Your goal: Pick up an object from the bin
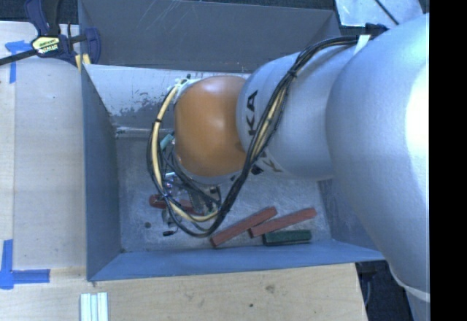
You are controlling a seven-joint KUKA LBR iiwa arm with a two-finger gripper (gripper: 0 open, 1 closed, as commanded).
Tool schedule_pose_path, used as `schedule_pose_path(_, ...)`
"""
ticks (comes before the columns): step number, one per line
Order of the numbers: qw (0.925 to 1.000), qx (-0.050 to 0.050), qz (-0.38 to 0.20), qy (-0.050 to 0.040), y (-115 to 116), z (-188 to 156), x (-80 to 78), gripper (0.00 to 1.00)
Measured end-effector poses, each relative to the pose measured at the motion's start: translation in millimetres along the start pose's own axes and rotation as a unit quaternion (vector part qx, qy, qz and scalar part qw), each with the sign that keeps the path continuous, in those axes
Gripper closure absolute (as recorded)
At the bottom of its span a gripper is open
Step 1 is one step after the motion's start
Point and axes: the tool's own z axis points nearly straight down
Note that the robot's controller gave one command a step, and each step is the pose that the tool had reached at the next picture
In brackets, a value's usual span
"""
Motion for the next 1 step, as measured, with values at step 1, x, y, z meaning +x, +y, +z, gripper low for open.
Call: schedule_pose_path(1,0.9999,-0.001,-0.009,-0.0065,5.1,-36.9,-11.3,1.00)
